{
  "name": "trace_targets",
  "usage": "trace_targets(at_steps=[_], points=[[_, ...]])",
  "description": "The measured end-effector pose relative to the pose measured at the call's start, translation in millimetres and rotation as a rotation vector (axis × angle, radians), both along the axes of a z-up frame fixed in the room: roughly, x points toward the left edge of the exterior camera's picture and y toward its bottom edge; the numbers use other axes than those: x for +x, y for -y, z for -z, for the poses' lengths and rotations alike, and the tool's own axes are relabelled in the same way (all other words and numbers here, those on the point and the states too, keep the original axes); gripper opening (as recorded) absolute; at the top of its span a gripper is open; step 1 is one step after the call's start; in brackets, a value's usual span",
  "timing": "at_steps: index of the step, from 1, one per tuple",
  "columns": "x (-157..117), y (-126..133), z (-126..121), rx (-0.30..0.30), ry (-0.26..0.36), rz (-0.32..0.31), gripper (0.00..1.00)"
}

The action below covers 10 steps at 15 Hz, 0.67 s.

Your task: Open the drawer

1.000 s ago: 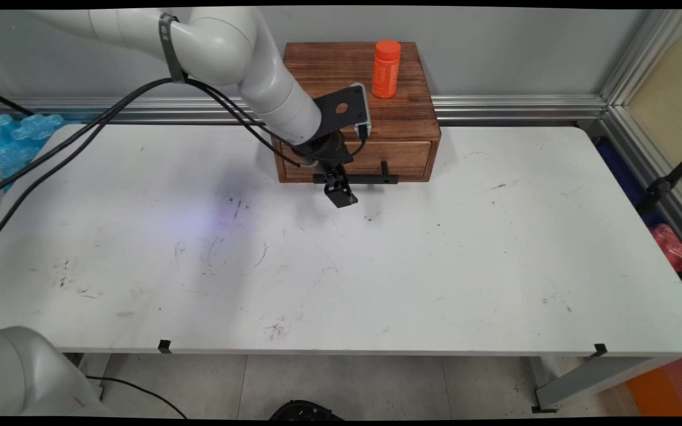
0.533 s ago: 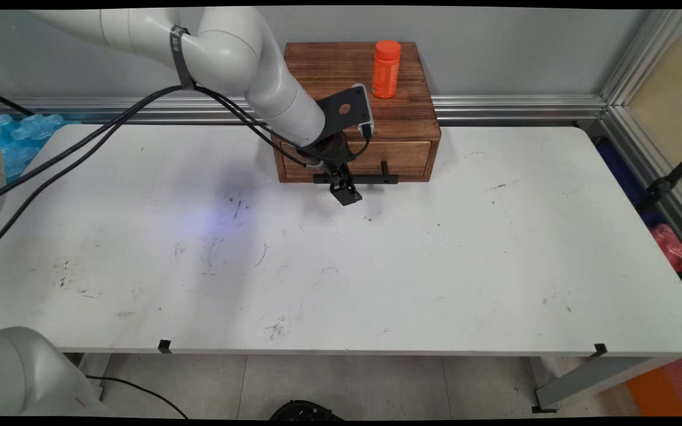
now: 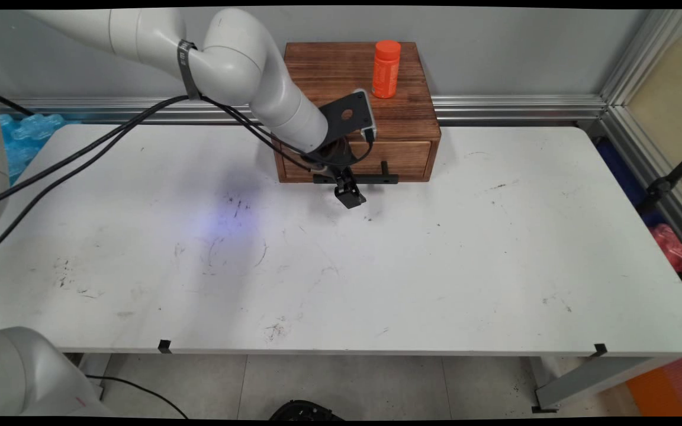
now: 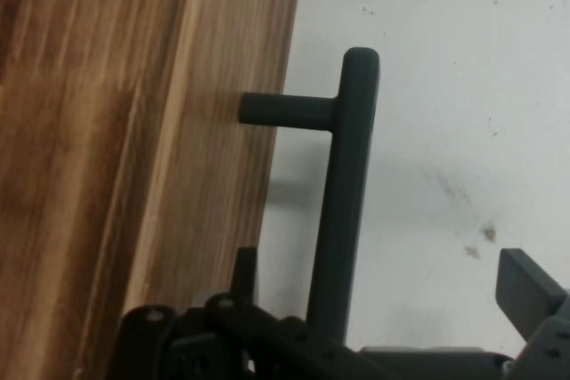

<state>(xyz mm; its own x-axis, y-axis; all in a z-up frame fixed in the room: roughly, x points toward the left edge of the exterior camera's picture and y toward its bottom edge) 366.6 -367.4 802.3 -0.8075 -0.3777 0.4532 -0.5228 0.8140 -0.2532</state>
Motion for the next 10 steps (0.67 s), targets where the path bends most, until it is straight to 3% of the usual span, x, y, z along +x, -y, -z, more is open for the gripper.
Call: trace_targets(at_steps=[10], points=[[2.7, -3.5, 10.2, 0.001, -0.009, -0.012, 1.0]])
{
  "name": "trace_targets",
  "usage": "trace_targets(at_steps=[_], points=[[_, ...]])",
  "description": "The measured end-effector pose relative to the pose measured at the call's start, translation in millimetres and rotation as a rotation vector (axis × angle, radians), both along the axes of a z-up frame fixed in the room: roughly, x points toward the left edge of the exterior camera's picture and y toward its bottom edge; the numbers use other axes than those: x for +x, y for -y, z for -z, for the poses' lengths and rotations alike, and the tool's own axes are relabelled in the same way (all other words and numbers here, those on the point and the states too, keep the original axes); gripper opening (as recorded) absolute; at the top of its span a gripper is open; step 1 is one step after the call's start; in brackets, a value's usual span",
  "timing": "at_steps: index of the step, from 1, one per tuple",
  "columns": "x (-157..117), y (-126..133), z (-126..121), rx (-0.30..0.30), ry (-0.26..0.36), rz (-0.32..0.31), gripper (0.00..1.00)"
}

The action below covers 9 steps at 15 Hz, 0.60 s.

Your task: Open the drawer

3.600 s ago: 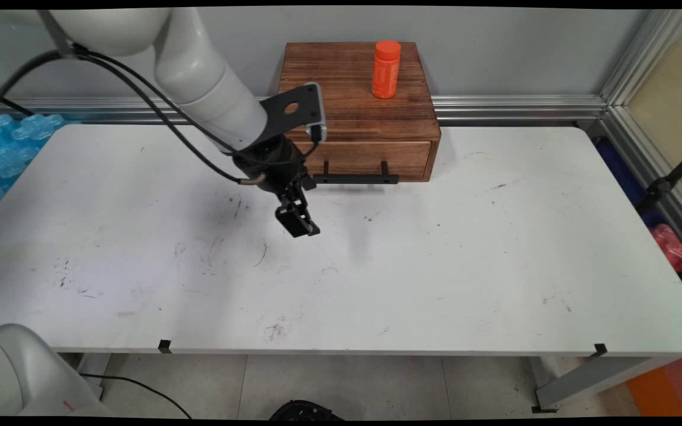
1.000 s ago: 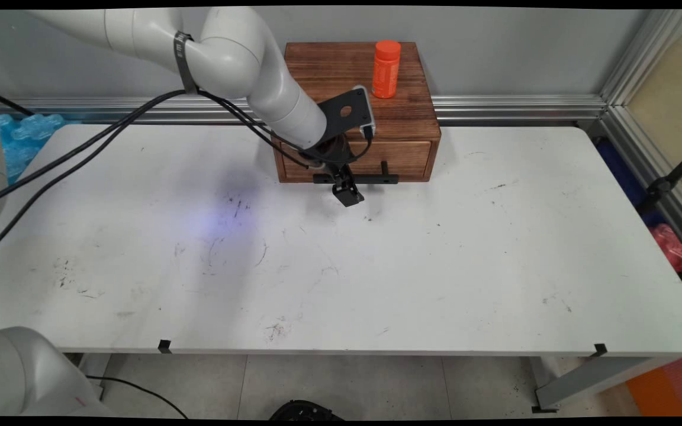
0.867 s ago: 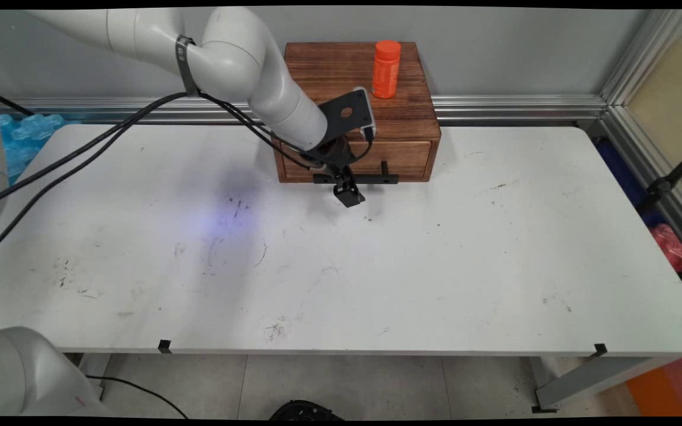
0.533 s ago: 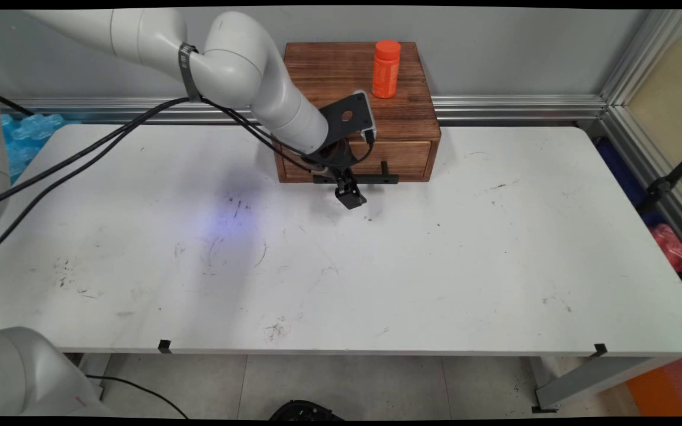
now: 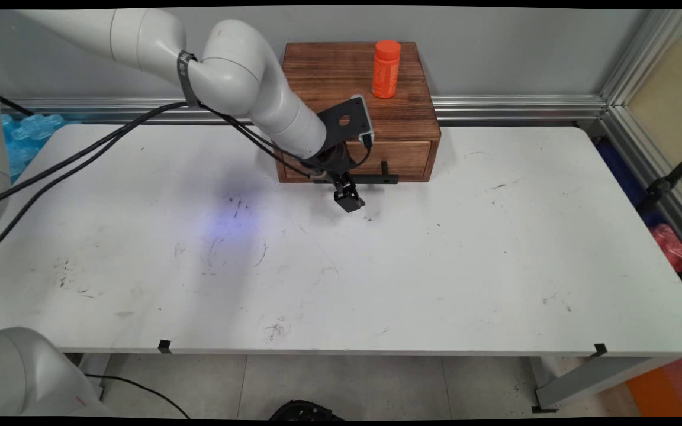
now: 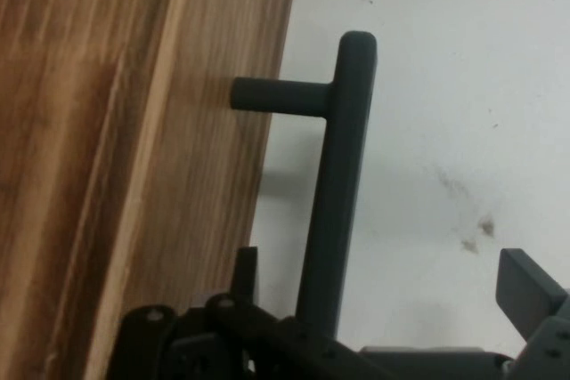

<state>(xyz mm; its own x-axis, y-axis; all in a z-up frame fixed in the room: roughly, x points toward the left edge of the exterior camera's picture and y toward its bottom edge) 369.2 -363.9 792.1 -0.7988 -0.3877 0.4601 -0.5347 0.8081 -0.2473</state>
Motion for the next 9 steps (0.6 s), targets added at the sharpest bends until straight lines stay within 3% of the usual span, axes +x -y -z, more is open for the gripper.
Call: trace_targets(at_steps=[9], points=[[4.5, -9.5, 3.1, 0.014, -0.001, -0.003, 1.0]])
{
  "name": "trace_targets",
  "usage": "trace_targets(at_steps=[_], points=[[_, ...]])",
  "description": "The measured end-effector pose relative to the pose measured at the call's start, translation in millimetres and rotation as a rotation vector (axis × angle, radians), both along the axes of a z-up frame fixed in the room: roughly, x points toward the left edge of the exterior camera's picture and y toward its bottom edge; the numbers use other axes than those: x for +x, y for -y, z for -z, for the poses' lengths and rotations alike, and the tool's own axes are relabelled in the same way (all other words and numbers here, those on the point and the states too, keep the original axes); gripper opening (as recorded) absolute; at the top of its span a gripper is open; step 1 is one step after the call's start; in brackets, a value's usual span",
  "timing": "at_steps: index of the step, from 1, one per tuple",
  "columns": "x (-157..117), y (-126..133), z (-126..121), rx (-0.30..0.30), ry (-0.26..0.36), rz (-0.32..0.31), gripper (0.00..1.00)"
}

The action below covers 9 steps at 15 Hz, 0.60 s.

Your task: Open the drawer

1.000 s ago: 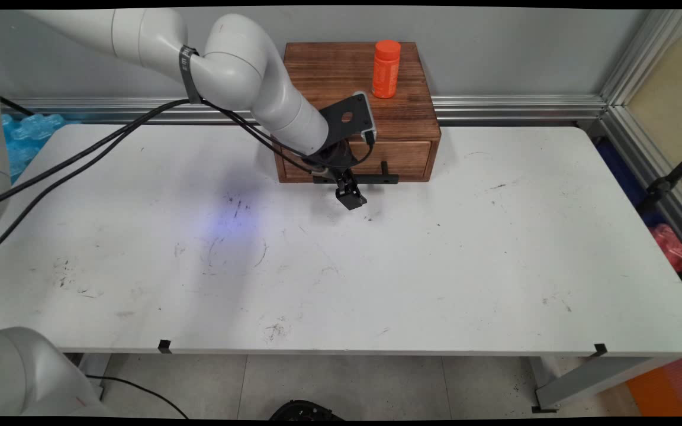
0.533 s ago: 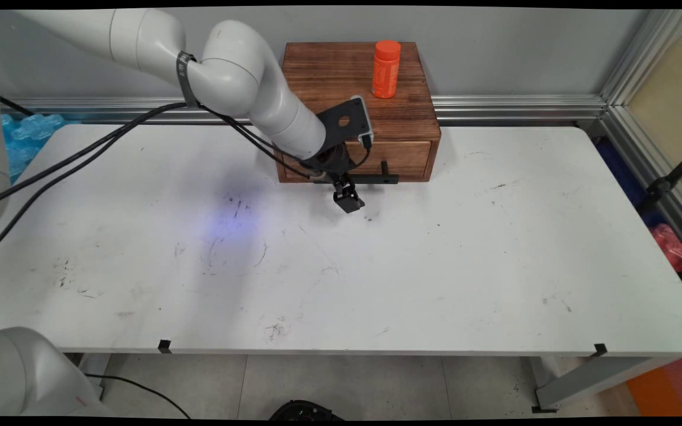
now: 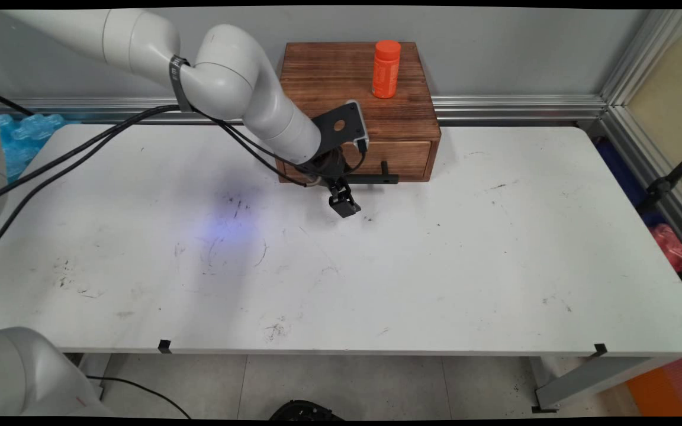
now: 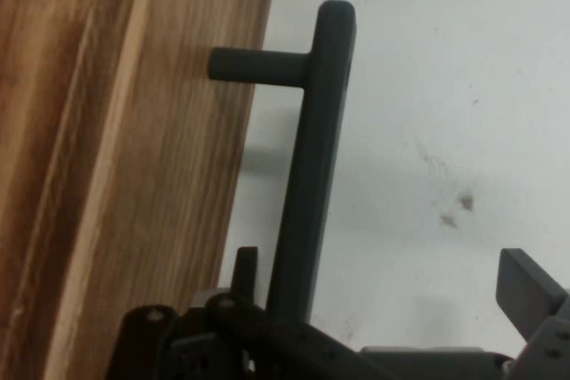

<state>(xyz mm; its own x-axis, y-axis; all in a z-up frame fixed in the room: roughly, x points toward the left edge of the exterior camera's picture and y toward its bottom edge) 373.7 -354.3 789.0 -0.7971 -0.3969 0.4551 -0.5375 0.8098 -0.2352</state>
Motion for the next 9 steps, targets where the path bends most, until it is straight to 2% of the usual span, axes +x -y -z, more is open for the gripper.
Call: trace_targets(at_steps=[9], points=[[1.5, -8.6, 0.5, 0.015, -0.003, 0.005, 1.0]])
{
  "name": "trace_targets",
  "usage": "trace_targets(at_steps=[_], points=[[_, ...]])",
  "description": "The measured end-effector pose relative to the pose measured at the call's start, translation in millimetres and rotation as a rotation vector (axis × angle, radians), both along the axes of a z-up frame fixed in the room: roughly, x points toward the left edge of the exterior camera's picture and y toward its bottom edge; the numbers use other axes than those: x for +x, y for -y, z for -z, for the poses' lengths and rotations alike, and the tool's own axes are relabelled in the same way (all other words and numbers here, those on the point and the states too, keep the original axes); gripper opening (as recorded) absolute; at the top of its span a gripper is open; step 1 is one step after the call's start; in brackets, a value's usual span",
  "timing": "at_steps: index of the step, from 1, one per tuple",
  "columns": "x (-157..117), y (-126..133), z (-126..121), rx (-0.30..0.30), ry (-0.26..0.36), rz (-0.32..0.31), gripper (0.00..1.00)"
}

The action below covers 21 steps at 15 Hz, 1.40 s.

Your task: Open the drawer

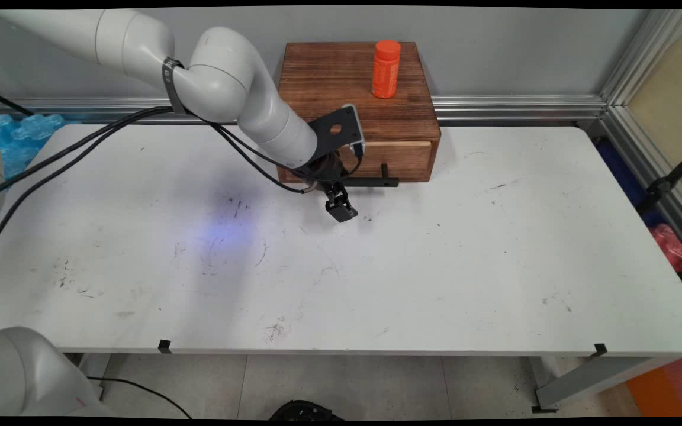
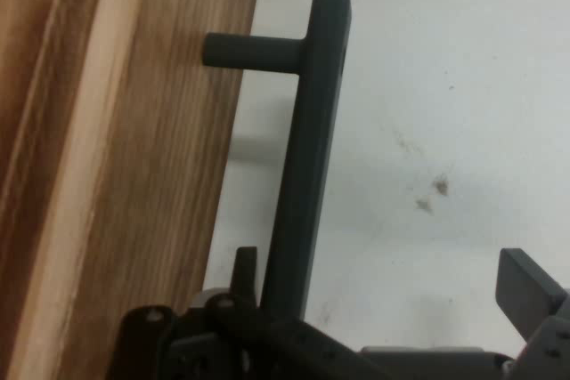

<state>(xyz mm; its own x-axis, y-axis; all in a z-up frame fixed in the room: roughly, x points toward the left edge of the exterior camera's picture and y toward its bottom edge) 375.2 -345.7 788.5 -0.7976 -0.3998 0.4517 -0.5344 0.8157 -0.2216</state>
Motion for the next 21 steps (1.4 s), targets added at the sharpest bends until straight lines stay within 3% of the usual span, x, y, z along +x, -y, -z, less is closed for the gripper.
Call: trace_targets(at_steps=[10, 21], points=[[-5, -19, -2, 0.031, -0.006, 0.019, 1.0], [-23, -49, 0, 0.05, 0.037, 0.077, 1.0]])
